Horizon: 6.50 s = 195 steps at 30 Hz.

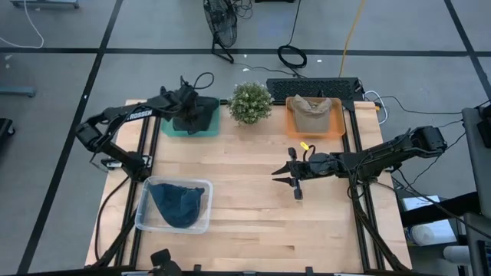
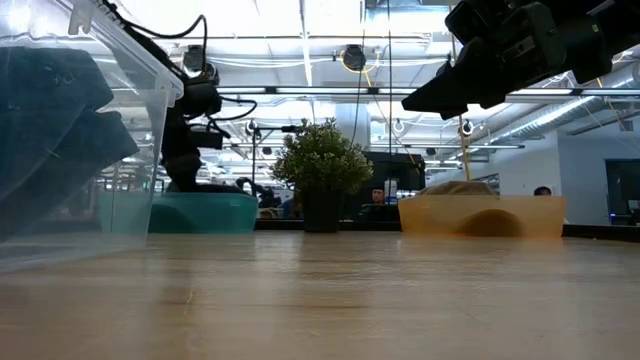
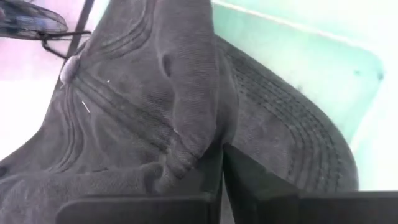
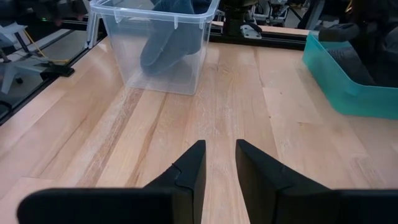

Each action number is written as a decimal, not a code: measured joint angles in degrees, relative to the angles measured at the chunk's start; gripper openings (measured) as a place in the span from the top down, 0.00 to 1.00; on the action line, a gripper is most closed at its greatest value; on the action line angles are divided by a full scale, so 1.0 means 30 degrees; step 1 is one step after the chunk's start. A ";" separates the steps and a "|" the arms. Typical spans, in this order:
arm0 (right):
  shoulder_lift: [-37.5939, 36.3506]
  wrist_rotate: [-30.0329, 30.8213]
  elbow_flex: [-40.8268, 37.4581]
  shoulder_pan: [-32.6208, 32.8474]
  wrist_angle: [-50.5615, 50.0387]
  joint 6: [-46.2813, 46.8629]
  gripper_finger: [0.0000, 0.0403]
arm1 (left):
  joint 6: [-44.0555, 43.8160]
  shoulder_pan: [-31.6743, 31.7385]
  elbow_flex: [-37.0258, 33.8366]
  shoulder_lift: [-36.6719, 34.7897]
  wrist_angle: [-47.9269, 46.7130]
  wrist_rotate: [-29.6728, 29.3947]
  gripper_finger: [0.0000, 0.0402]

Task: Pick & Place hat
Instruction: Adjust the black cap in the green bin, then adjust the bins

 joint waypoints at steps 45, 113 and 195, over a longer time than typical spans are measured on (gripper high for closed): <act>0.0000 0.0000 0.0000 -0.0002 0.0000 0.0000 0.81 | -0.5024 0.4541 0.2171 0.0634 -0.0350 -0.1266 0.88; 0.0000 0.0002 -0.0007 0.0002 -0.0306 -0.0138 0.81 | -0.5676 0.1056 0.3170 0.2256 0.2744 0.1376 0.88; 0.0000 -0.0007 -0.0007 -0.0002 -0.0273 0.0517 0.81 | -0.7351 -0.6296 -0.2519 -0.4036 -0.4154 -0.3515 0.88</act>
